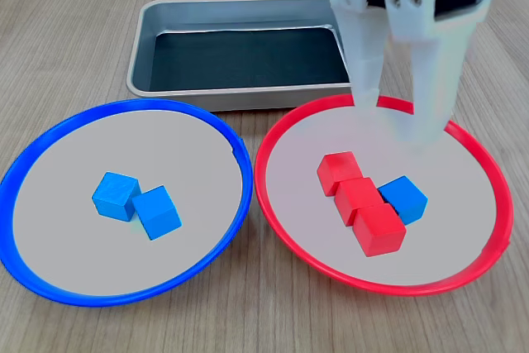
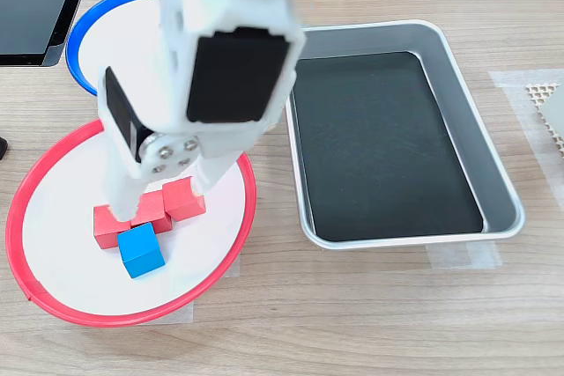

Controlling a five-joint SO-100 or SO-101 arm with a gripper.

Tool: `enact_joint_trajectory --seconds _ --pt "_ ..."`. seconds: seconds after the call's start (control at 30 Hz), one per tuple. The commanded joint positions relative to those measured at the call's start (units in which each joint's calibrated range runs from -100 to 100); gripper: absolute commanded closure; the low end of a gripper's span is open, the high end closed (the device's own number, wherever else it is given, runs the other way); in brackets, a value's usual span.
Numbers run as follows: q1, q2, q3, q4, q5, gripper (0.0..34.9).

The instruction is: Relocate any misplaced blocks to their matching dishes.

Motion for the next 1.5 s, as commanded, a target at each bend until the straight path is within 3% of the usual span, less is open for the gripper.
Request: enact_joint_trajectory --seconds 0.0,1.47 --pt "0.5 1.8 -7.6 1.2 -0.4 19.0" --pt "-1.1 18.8 -23.8 1.8 -4.5 20.1"
